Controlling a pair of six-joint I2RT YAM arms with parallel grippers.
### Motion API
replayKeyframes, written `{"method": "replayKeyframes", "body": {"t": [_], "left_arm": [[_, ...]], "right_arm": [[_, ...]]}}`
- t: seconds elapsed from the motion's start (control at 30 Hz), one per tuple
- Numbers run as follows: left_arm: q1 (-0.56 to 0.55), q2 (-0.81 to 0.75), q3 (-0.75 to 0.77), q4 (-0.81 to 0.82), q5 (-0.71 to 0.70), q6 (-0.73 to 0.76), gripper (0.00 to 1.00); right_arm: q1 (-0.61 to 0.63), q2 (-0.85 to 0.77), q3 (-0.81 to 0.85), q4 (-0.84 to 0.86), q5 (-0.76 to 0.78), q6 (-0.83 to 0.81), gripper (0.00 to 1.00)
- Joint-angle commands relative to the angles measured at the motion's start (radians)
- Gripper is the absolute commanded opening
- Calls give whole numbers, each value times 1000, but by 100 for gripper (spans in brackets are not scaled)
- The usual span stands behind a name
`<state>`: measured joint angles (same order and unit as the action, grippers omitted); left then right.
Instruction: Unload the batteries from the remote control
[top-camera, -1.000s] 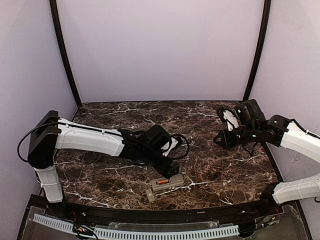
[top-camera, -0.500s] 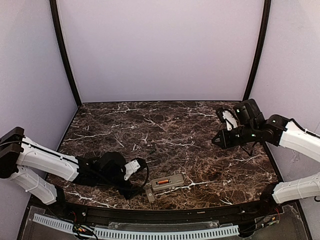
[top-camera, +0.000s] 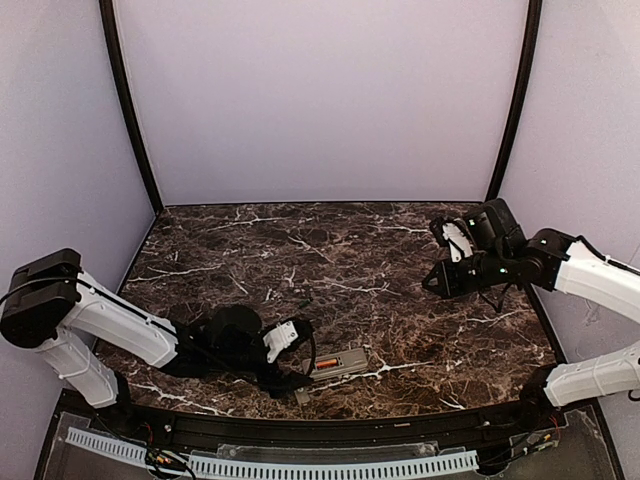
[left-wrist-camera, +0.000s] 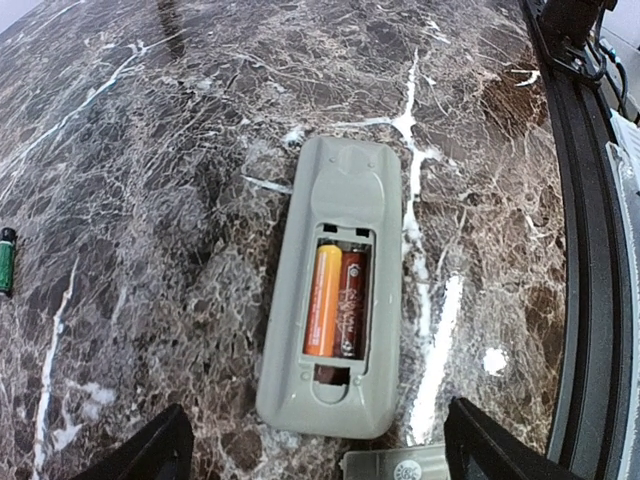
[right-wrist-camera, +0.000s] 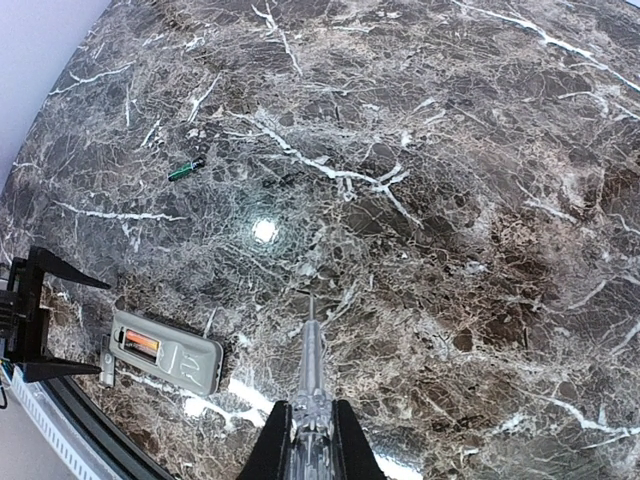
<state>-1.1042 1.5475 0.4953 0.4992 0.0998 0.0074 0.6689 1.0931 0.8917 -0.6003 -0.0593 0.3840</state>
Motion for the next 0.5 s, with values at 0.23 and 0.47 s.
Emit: {"method": "replayKeyframes", "body": {"t": [0.23, 0.47], "left_arm": [[-17, 100, 75, -21, 46, 120, 79], [-17, 129, 84, -79, 22, 134, 74]], "right_arm": [[6, -13, 34, -13, 13, 2, 0], [6, 5, 50, -14, 8, -4, 0]]}}
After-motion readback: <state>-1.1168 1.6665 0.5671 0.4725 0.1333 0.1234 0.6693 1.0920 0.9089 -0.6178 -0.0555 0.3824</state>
